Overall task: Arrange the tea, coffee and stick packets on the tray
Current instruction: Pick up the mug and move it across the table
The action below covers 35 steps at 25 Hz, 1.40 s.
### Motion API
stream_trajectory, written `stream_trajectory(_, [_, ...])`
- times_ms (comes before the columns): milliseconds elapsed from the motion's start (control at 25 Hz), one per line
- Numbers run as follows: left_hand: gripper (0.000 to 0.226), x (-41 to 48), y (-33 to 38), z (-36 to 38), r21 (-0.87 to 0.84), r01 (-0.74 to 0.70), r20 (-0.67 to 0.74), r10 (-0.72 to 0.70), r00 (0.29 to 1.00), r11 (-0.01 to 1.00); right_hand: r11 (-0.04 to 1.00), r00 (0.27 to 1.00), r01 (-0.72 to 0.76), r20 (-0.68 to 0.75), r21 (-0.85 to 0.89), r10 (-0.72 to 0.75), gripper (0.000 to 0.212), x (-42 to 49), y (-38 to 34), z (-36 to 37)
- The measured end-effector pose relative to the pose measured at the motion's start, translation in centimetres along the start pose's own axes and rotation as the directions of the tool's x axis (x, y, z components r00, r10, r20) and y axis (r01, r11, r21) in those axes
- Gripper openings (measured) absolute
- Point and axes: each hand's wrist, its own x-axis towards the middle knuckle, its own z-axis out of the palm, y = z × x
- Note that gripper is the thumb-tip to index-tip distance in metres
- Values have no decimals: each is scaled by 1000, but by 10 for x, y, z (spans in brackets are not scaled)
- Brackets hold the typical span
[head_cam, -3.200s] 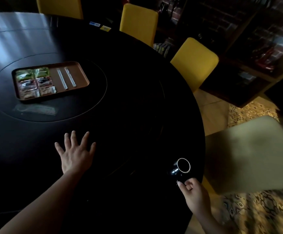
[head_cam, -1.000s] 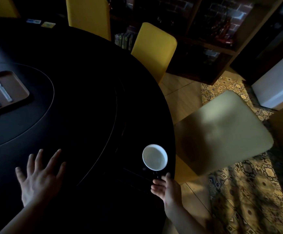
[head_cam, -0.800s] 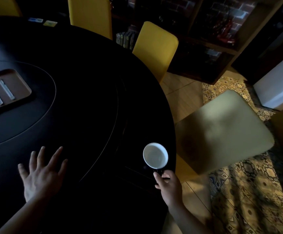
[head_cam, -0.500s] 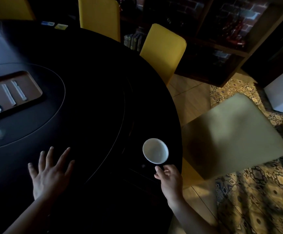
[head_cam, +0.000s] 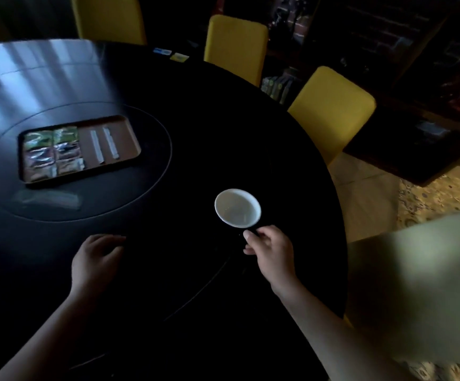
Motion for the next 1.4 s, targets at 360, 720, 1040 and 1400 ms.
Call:
stream_trajectory(360, [60, 100, -39, 1, 532, 77, -45, -63, 997, 843, 998, 984, 53, 168, 26, -56, 11, 82, -37, 110])
stream_trajectory(720, [74, 119, -60, 14, 584, 114, -124, -51, 991, 803, 995, 979, 99, 181, -1, -97, 15, 188, -73, 229])
stream_trajectory(1040, [72, 120, -58, 17, 579, 92, -136, -15, 991, 810, 991, 988, 119, 106, -55, -113, 24, 257, -77, 291])
stream_trajectory(1400, [60, 175, -41, 3, 672, 32, -50, 3, 999, 740, 997, 987, 78, 139, -7, -76, 28, 272, -75, 316])
